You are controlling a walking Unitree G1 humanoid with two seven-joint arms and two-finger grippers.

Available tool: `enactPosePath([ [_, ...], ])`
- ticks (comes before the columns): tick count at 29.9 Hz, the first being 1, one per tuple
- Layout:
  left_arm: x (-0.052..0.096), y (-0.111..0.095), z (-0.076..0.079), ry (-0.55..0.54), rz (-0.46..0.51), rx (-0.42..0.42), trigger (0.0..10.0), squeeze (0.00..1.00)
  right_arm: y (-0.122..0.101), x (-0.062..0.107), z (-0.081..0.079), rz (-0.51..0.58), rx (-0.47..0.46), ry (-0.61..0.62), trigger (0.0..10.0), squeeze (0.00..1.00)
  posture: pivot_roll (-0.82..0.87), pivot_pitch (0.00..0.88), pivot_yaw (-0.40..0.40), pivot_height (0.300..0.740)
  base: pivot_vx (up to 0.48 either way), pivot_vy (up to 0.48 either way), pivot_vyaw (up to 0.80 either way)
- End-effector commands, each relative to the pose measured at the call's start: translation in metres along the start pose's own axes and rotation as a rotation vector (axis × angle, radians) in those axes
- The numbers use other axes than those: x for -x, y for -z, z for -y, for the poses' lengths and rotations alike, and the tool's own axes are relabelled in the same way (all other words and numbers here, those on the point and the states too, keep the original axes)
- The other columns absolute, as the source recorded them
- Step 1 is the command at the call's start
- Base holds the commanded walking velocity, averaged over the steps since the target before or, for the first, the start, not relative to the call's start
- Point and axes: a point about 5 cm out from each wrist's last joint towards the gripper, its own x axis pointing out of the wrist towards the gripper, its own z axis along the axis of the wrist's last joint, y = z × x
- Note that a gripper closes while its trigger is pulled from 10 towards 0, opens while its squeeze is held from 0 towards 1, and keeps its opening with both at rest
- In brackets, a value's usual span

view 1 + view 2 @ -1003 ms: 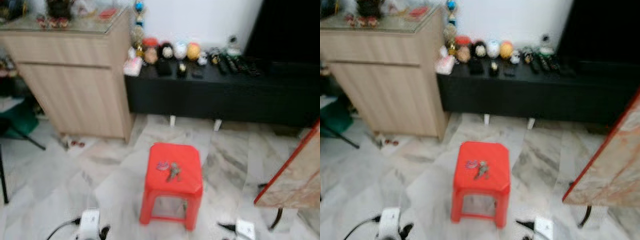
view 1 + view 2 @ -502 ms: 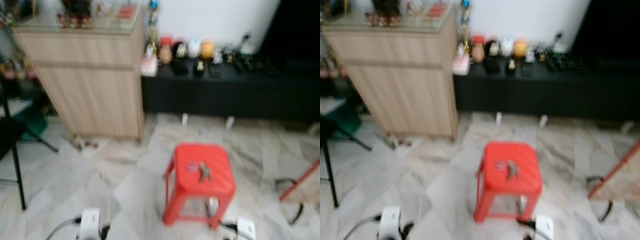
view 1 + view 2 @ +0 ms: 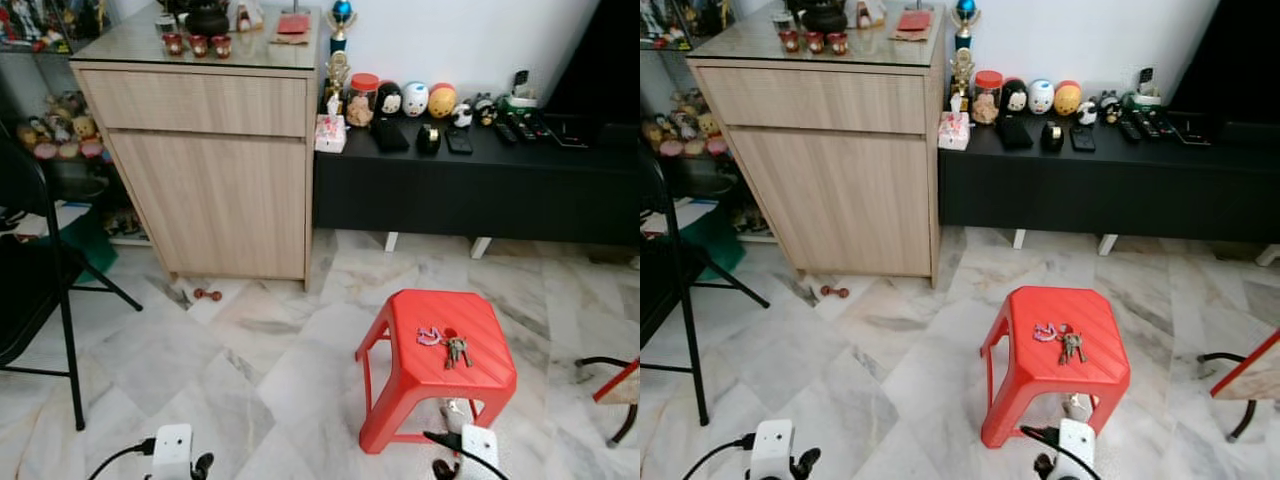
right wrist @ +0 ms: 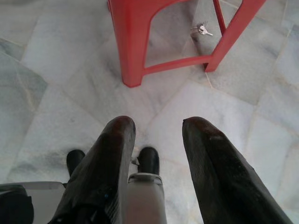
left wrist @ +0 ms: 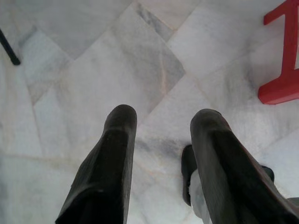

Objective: Hang keys on a hook

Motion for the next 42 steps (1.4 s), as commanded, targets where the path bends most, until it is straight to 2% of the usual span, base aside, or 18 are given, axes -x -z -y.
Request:
enactPosePath([
  [1,0.001,0.003,0.004,0.017,-0.01,0.007,10.0,0.0,0.002,0.001,0.006,-0.003,-0.006,0.017,10.0,0.0,0.16,0.019,-0.05,0.74,0.0,0.0,0.0],
  [12,0.0,0.003,0.006,0.036,-0.005,0.008,10.0,0.0,-0.002,0.0,0.005,0.017,-0.032,0.026,10.0,0.0,0.16,0.022,-0.051,0.74,0.0,0.0,0.0],
  [19,0.001,0.004,0.007,0.037,-0.009,0.009,10.0,0.0,-0.005,0.0,0.005,0.032,-0.037,0.013,10.0,0.0,0.16,0.029,-0.051,0.74,0.0,0.0,-0.66],
  [33,0.001,0.004,0.008,0.04,-0.006,0.014,10.0,0.0,-0.008,0.0,0.005,0.052,-0.046,0.012,10.0,0.0,0.16,0.031,-0.054,0.74,0.0,0.0,0.0],
  [37,0.001,0.004,0.008,0.04,-0.004,0.012,10.0,0.0,-0.008,0.0,0.004,0.055,-0.05,0.008,10.0,0.0,0.16,0.032,-0.055,0.74,0.265,0.0,-0.7],
  [42,0.001,0.004,0.007,0.04,-0.007,0.008,10.0,0.0,-0.01,0.0,0.004,0.067,-0.041,0.008,10.0,0.0,0.16,0.034,-0.055,0.74,0.275,0.0,0.0],
])
